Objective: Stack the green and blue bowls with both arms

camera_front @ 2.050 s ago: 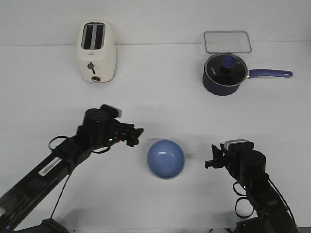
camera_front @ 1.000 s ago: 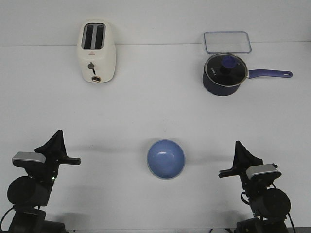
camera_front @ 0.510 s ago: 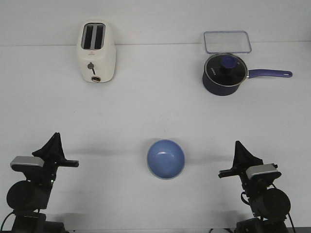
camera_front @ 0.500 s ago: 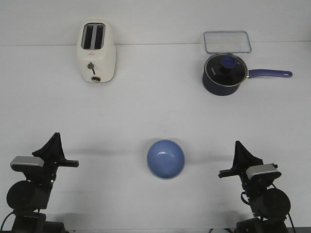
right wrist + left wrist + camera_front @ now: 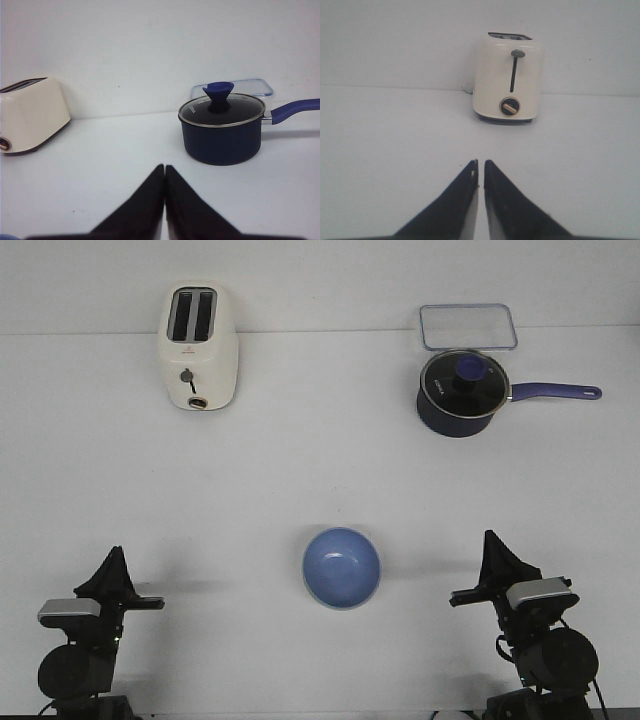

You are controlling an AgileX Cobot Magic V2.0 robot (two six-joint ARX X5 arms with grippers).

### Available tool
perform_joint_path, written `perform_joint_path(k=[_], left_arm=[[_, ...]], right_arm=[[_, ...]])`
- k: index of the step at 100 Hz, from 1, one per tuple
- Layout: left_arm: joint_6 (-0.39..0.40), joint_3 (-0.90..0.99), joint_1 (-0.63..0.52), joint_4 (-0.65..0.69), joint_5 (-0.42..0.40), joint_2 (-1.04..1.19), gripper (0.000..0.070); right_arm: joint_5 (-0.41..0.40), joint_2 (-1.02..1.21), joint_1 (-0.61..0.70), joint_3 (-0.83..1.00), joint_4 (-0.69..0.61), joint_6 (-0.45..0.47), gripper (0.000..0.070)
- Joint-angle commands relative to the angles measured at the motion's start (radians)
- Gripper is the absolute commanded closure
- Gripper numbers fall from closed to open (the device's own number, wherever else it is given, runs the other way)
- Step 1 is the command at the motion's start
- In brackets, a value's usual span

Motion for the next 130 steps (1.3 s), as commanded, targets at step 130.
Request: perform_joint_path(k=[130], left_arm=[[-0.024,-0.031,0.004,0.027,0.067,0.001,0.0685]], right_arm=[[0.002,-0.094,-0.083,-0.087,0.008,-0.342,0.0700]])
